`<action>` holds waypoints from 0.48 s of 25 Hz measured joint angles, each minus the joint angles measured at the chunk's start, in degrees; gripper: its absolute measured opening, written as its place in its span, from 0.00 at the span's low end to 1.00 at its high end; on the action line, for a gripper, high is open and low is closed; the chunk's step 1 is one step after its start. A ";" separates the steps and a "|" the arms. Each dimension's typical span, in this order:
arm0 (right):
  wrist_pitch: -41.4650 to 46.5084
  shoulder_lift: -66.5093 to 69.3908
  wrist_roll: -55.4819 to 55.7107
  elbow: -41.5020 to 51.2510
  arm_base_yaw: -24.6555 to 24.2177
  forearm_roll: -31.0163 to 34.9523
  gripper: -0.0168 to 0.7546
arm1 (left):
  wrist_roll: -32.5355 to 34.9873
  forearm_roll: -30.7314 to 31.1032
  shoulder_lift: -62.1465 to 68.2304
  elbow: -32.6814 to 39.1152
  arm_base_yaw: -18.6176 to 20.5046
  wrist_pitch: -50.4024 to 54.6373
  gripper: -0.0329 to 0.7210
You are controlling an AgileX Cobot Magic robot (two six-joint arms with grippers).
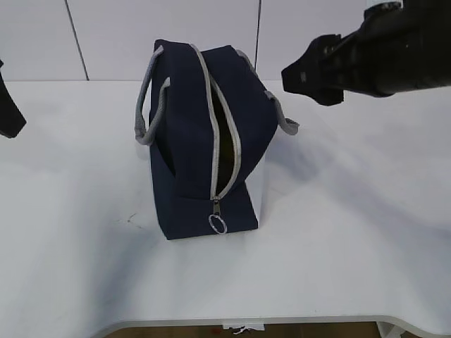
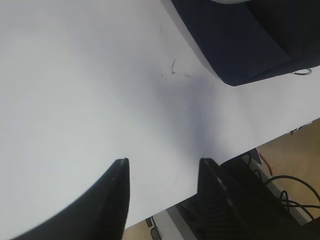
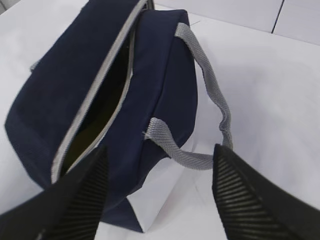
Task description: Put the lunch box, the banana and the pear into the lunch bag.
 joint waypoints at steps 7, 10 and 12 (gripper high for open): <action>-10.74 4.60 -0.11 0.79 0.00 0.13 0.68 | 0.00 -0.55 0.00 0.00 0.00 0.10 0.49; -16.22 6.88 -0.85 0.79 0.00 -0.65 0.68 | 0.00 -1.43 0.00 0.00 0.00 0.10 0.49; -19.13 7.99 -1.50 0.79 0.12 -3.43 0.68 | -0.09 -1.88 0.00 0.00 0.00 0.10 0.49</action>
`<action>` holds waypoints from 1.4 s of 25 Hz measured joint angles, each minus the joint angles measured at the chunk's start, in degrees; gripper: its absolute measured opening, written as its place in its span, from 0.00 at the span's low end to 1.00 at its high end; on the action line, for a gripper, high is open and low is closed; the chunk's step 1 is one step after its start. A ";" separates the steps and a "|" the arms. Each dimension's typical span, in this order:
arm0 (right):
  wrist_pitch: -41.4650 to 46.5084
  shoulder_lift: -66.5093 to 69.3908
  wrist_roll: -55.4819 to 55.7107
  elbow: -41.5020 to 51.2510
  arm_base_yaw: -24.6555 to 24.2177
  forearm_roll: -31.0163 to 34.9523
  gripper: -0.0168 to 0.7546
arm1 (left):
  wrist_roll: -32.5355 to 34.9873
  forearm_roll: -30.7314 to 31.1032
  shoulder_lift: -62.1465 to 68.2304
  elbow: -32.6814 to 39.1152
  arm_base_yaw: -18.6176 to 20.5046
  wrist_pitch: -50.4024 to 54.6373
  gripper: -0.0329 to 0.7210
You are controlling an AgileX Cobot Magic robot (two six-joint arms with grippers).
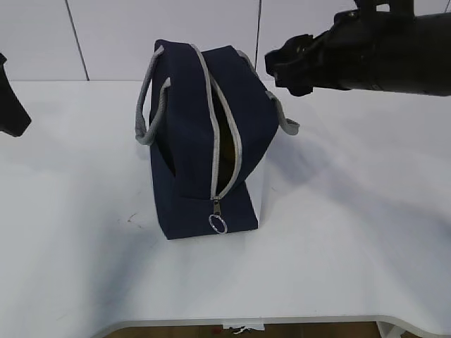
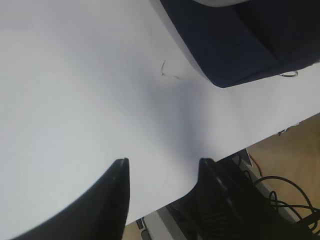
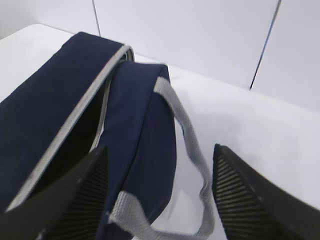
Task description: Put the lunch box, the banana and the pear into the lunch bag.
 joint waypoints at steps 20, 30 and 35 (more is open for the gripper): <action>-40.01 0.47 5.81 28.84 8.20 -8.92 0.66 | -0.04 -0.35 0.00 0.00 0.00 0.00 0.48; -45.13 5.99 11.70 32.69 8.20 -17.18 0.66 | -0.04 -0.35 0.00 0.00 0.00 0.00 0.47; -46.70 10.15 15.84 32.69 8.20 -22.14 0.66 | -0.04 -0.35 0.00 0.00 0.00 0.00 0.47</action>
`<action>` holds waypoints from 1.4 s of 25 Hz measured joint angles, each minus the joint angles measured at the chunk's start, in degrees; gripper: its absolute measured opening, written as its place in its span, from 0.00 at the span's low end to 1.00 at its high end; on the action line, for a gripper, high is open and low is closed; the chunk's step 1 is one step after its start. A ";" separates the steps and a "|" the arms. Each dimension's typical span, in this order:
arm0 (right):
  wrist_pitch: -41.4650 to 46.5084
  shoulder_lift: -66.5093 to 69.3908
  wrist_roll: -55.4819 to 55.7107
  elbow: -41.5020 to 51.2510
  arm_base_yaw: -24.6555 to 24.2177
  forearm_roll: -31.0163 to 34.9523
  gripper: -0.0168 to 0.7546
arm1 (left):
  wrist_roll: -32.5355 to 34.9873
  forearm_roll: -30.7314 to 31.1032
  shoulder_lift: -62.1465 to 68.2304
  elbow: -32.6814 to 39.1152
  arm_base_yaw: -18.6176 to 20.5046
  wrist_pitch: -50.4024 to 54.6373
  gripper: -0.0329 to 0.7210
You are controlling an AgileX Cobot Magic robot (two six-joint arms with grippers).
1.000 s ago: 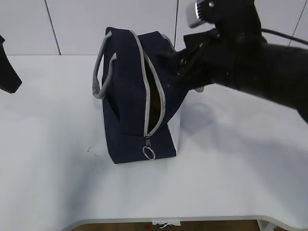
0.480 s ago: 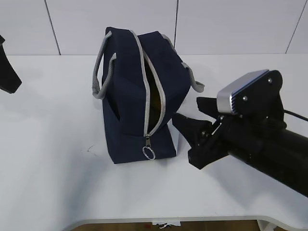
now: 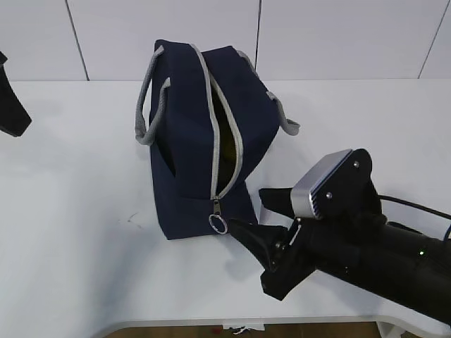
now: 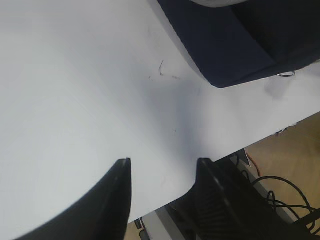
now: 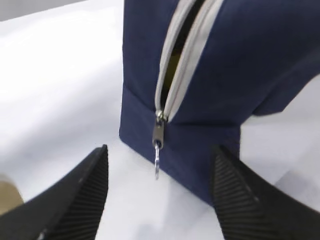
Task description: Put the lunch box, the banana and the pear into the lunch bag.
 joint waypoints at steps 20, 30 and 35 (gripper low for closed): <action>-17.45 17.96 3.23 -2.75 0.00 1.11 0.66 | 0.00 0.00 0.00 0.00 0.00 0.00 0.46; -17.98 21.92 3.23 -5.41 0.00 0.53 0.66 | 0.00 -0.44 0.00 0.00 0.00 0.00 0.45; -17.98 21.92 4.23 -5.50 0.00 0.32 0.65 | 0.00 -0.54 0.00 0.00 0.00 0.00 0.45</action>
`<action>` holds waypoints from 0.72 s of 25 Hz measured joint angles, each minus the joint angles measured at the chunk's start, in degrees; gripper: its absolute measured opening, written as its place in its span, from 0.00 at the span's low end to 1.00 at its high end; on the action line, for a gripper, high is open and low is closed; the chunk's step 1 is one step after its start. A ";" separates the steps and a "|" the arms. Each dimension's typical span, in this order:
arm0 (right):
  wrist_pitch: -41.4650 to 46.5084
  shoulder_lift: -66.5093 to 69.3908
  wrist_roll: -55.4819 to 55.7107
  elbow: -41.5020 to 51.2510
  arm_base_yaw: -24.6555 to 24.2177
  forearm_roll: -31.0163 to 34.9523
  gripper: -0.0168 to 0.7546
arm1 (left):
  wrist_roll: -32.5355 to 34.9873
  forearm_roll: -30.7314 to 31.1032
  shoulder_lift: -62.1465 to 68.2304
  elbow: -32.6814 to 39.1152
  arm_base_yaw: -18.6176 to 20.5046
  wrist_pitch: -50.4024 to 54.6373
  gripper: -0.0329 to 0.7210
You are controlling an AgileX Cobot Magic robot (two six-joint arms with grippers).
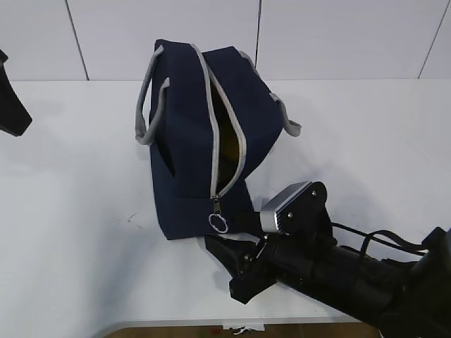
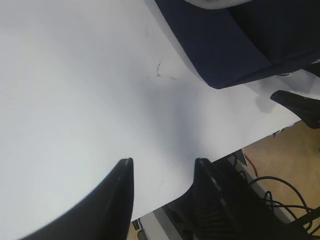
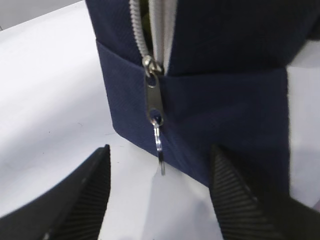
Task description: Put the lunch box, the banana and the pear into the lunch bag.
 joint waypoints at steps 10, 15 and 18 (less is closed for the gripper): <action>0.00 0.00 2.55 0.00 0.00 -0.15 0.41 | -0.09 -0.11 0.00 0.00 0.00 0.00 0.43; 0.00 0.00 2.97 0.00 0.00 -0.25 0.39 | -0.09 -0.21 0.00 0.00 0.00 0.00 0.43; 0.00 0.00 3.01 0.00 0.00 -0.39 0.39 | -0.09 -0.21 0.00 0.00 0.00 0.00 0.43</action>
